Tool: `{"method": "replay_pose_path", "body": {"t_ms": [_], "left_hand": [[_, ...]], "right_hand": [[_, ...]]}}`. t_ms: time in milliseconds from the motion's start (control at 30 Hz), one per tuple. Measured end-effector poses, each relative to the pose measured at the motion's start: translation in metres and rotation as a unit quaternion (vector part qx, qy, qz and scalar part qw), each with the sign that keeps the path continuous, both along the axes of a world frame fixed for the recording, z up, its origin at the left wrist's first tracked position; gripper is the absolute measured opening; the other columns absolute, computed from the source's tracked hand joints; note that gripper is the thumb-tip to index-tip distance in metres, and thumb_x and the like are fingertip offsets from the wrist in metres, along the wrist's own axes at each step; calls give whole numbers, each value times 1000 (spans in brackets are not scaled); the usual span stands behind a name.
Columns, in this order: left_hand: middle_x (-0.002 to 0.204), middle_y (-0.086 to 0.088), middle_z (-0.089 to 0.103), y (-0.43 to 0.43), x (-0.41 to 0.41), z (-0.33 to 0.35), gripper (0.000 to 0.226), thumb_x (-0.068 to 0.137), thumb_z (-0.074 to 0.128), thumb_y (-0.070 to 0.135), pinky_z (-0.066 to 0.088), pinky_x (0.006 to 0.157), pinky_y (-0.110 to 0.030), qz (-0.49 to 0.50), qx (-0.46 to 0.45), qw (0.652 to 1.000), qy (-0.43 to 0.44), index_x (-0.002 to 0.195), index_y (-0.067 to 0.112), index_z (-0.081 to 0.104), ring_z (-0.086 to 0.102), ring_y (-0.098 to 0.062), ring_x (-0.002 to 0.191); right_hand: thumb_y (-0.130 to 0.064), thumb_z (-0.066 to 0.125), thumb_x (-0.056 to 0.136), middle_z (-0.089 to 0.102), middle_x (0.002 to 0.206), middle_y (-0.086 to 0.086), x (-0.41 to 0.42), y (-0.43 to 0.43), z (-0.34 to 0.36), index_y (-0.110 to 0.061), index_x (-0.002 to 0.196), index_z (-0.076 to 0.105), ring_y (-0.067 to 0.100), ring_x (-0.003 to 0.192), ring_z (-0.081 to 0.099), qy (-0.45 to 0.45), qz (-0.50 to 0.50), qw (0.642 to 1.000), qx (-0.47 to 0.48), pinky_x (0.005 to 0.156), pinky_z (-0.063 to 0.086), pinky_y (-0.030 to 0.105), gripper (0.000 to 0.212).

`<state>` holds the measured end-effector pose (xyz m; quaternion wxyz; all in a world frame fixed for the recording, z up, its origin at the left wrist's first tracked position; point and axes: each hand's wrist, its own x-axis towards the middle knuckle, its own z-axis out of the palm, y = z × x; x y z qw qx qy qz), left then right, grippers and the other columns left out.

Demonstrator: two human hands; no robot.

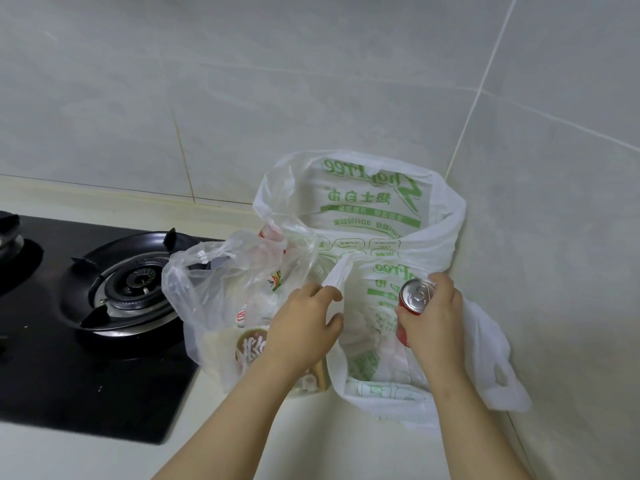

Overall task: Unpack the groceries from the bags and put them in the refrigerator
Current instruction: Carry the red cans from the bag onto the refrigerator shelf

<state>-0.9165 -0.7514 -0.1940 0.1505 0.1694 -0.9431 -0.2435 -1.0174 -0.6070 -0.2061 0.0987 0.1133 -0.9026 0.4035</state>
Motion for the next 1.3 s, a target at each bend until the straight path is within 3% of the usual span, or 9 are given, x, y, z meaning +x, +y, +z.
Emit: {"method": "replay_pose_path", "body": {"t_ms": [133, 300, 467, 600, 700, 800, 967, 1167, 1300], "left_hand": [[125, 5, 51, -4, 7, 2, 33, 91, 51, 27, 44, 85, -26, 5, 13, 1000, 13, 123, 25, 54, 48, -14, 113], [124, 9, 51, -10, 22, 8, 31, 90, 53, 27, 38, 79, -18, 12, 27, 998, 49, 121, 26, 56, 49, -10, 110], [121, 9, 54, -17, 45, 24, 31, 88, 57, 24, 44, 82, -22, 16, 50, 993, 101, 120, 25, 58, 53, -10, 105], [120, 10, 53, -27, 70, 39, 38, 85, 62, 24, 32, 79, -11, 21, 45, 990, 135, 123, 23, 55, 51, -7, 106], [124, 11, 49, -34, 95, 48, 49, 83, 65, 29, 26, 82, -8, 21, 43, 988, 148, 129, 25, 49, 44, -4, 114], [133, 13, 41, -40, 124, 54, 64, 79, 68, 35, 26, 91, -12, 17, 32, 989, 144, 136, 28, 40, 36, -5, 123], [131, 10, 43, -55, 174, 59, 74, 73, 73, 36, 39, 96, -26, 56, 16, 988, 146, 136, 28, 37, 41, -10, 117], [116, 14, 51, -73, 255, 55, 65, 69, 74, 36, 44, 85, -23, 152, 7, 976, 157, 126, 30, 44, 47, -7, 105], [100, 20, 51, -81, 318, 50, 53, 64, 73, 43, 49, 75, -25, 249, -3, 959, 136, 107, 39, 43, 51, -4, 94]], "right_hand": [[-3, 74, 71, 43, 124, 12, 3, -4, 2, -15, 128, 50, 31, 108, 50, -2, 9, 1000, -4, 77, 45, 33, 63], [-7, 75, 68, 47, 121, 9, 21, -10, 23, -15, 120, 55, 27, 100, 53, 35, -6, 998, -60, 73, 36, 27, 56], [-14, 76, 68, 44, 116, 0, 48, -22, 59, -20, 121, 54, 15, 96, 49, 67, 28, 988, -135, 77, 35, 24, 57], [-17, 76, 69, 40, 112, -8, 75, -34, 83, -22, 125, 51, 8, 98, 44, 68, 69, 977, -190, 82, 32, 18, 62], [-21, 76, 69, 43, 117, -9, 96, -44, 92, -29, 124, 51, 9, 103, 49, 30, 103, 963, -248, 90, 41, 25, 61], [-30, 75, 65, 53, 116, -9, 125, -59, 100, -45, 103, 56, 16, 104, 59, -35, 160, 935, -314, 88, 52, 42, 46], [-6, 68, 79, 60, 101, -7, 174, -87, 107, -36, 88, 58, 18, 88, 65, -135, 267, 874, -383, 58, 58, 27, 33], [-5, 68, 80, 57, 95, -6, 242, -126, 103, -25, 102, 59, 15, 85, 63, -211, 346, 835, -372, 55, 58, 27, 31], [-8, 73, 77, 61, 98, -4, 291, -155, 98, -30, 95, 61, 14, 86, 65, -247, 418, 803, -345, 58, 59, 29, 30]]}}
